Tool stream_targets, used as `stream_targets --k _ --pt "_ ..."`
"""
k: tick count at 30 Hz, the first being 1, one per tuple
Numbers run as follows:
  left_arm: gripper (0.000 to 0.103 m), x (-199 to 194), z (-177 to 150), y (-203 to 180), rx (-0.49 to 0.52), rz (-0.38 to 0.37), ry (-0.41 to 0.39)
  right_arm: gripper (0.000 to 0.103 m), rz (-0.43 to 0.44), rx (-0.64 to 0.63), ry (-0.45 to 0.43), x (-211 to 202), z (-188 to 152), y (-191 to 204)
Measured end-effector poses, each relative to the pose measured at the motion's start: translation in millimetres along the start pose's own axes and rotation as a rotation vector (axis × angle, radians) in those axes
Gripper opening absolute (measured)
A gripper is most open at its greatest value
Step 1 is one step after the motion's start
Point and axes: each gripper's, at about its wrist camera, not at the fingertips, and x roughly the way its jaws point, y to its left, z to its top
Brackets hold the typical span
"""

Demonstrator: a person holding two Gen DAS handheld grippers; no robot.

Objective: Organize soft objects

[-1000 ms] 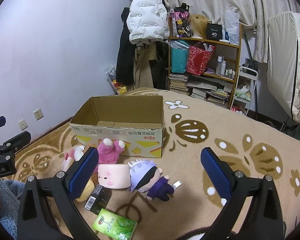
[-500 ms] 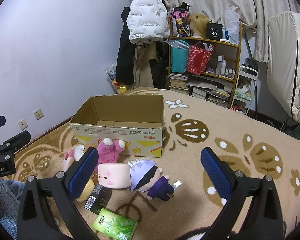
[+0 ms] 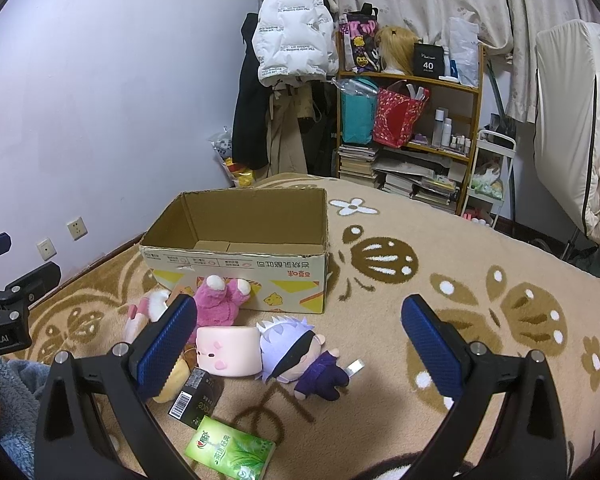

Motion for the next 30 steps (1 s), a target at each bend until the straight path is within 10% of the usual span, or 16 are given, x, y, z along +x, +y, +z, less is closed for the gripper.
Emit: stream_targets --k 30 --pt "0.103 19 -4 1 -0.016 -0.031 0.095 0.103 0.007 0.008 0.039 11 -8 -2"
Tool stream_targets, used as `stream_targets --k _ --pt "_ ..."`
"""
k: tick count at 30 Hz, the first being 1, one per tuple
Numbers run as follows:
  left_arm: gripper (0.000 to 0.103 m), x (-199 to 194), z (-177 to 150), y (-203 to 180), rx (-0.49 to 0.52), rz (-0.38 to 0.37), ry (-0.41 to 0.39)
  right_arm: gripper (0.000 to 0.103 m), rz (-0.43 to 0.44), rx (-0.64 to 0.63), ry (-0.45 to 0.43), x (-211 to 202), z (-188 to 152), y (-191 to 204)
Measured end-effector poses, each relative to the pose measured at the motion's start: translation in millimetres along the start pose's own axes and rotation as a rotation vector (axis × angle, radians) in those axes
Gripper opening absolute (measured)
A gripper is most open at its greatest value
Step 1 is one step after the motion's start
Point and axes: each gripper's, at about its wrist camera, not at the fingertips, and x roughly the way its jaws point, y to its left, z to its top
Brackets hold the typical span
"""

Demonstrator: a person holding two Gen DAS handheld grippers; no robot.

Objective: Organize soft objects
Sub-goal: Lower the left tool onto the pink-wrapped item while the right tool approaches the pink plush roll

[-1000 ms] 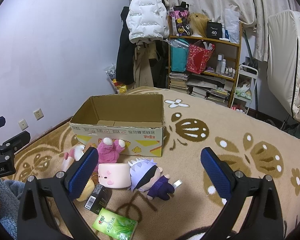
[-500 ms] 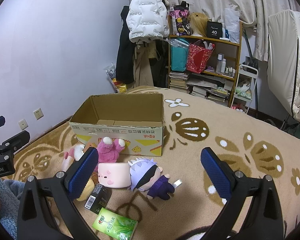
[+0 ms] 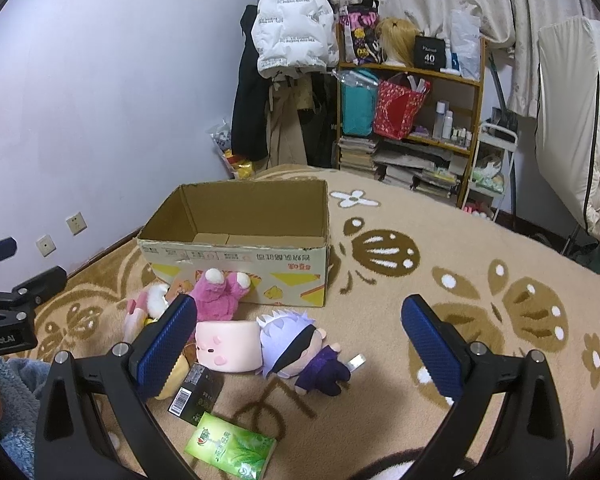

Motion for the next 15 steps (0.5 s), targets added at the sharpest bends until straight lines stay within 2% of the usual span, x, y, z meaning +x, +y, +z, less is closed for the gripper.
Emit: stream_targets --k 6,12,15 --pt "0.103 21 1 8 -0.044 -0.030 0.093 0.103 0.012 0.045 0.072 13 -2 -6" --pt "0.103 32 7 21 -0.125 -0.087 0.104 0.103 0.062 0.124 0.122 30 1 -12" --pt "0.103 45 9 27 -0.173 -0.094 0.138 0.103 0.071 0.141 0.141 40 2 -13"
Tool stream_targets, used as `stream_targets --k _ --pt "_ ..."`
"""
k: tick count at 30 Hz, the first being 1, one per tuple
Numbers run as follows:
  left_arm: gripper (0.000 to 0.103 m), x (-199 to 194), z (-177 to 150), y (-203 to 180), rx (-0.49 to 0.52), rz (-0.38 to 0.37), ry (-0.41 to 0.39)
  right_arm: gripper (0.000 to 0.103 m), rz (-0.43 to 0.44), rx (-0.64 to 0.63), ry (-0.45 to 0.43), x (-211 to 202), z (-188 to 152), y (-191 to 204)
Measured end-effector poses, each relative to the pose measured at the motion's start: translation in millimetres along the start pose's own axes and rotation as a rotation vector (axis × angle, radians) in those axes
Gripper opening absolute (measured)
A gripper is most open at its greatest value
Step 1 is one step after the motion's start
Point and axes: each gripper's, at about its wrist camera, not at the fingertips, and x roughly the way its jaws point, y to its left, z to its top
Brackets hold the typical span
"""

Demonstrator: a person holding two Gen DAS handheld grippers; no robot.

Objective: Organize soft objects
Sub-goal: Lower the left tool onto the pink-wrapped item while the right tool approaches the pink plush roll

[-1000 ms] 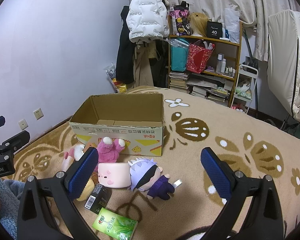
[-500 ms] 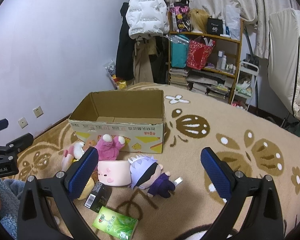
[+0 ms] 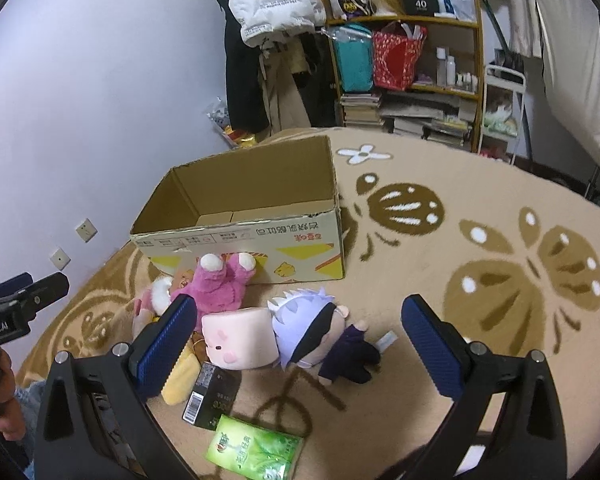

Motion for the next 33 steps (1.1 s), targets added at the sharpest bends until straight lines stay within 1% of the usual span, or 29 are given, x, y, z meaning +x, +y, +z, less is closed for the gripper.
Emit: stream_targets --k 3,9,15,17,19,21,25,27,28,30,33 --pt "0.103 15 5 7 -0.046 0.007 0.027 0.103 -0.009 0.001 0.019 10 2 1" --pt "0.103 43 12 15 -0.087 0.023 0.098 0.103 0.009 -0.047 0.037 28 4 11" --pt "0.103 66 16 10 -0.047 0.048 0.174 0.103 0.056 -0.129 0.054 44 3 33" --pt "0.103 74 14 9 -0.046 0.046 0.206 0.099 0.071 -0.152 0.069 49 2 39" --pt "0.103 82 10 9 -0.049 0.043 0.236 0.097 0.081 -0.166 0.084 56 1 44" --pt "0.103 89 6 10 -0.050 0.048 0.259 0.091 0.094 -0.173 0.094 61 -1 47" --pt "0.103 102 0 12 -0.057 0.054 0.303 0.084 0.122 -0.176 0.121 71 -3 50" --pt "0.103 107 -4 11 -0.048 0.064 0.323 0.076 0.141 -0.177 0.136 74 -5 52" --pt "0.103 110 -5 10 -0.042 0.071 0.335 0.074 0.146 -0.180 0.146 76 -6 52" --pt "0.103 114 -8 10 -0.034 0.081 0.348 0.067 0.155 -0.185 0.158 78 -8 54" --pt "0.103 120 -11 10 -0.038 0.078 0.375 0.065 0.170 -0.184 0.175 81 -12 57"
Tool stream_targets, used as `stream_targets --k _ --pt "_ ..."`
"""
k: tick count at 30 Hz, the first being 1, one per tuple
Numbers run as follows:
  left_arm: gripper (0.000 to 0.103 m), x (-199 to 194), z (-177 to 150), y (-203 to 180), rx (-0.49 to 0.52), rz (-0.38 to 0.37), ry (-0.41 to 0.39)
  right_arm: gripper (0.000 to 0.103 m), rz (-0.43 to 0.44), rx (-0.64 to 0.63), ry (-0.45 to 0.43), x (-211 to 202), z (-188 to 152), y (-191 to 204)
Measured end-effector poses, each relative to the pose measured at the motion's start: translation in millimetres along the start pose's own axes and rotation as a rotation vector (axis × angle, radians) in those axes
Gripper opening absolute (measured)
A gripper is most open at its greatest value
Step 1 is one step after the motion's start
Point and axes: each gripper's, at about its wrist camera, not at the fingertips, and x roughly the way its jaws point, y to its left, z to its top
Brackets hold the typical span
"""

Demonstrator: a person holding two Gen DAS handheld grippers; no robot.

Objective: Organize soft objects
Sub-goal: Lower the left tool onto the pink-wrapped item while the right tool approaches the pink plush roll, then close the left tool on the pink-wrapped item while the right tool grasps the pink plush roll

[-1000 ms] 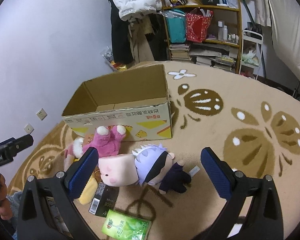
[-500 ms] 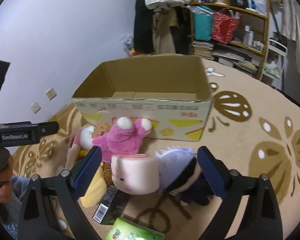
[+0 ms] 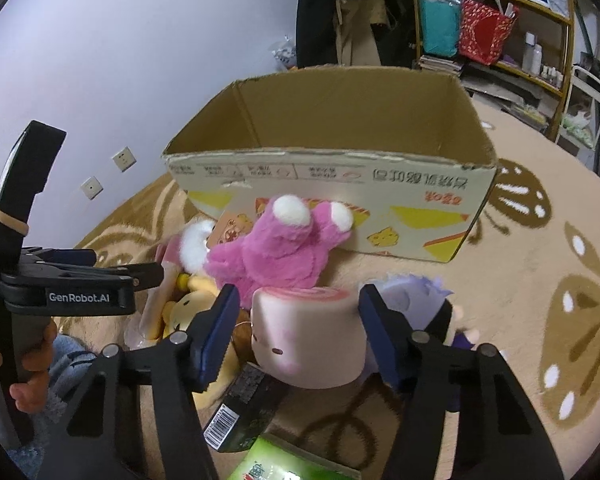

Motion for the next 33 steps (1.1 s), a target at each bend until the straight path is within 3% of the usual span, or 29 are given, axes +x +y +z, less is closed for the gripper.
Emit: stream_targets --k 7,11,20,25,28,29,33 --pt "0.103 14 -2 3 -0.016 0.005 0.068 0.065 0.013 0.014 0.030 8 -5 -1" --pt "0.103 18 -4 1 -0.006 0.017 0.076 0.059 0.023 0.032 0.046 13 -7 -3" --pt "0.103 29 -5 -1 0.000 0.047 0.117 0.065 0.071 0.088 0.070 22 -9 -9" --pt "0.080 23 -7 -8 0.021 0.009 0.107 0.066 0.057 0.073 0.052 20 -8 -6" --pt "0.047 19 -9 -12 0.022 -0.037 0.102 0.061 0.061 0.082 0.043 17 -7 -7" --pt "0.032 18 -9 -12 0.018 -0.035 0.099 0.060 0.060 0.084 0.038 16 -6 -8" --pt "0.020 15 -8 -9 -0.006 -0.026 0.094 0.060 0.078 0.100 0.029 14 -6 -10"
